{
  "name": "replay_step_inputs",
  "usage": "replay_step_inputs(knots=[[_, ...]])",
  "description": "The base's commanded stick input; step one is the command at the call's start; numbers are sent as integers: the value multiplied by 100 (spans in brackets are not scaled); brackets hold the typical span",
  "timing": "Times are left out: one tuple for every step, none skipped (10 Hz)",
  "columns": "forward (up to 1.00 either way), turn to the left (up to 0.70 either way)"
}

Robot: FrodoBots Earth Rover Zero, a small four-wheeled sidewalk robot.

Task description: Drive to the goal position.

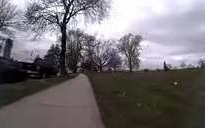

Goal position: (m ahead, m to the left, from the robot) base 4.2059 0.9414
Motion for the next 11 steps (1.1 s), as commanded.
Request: replay_step_inputs(knots=[[100,15],[100,37],[100,40],[100,36],[100,14],[100,8],[100,3],[42,0],[0,0],[0,0],[0,0]])
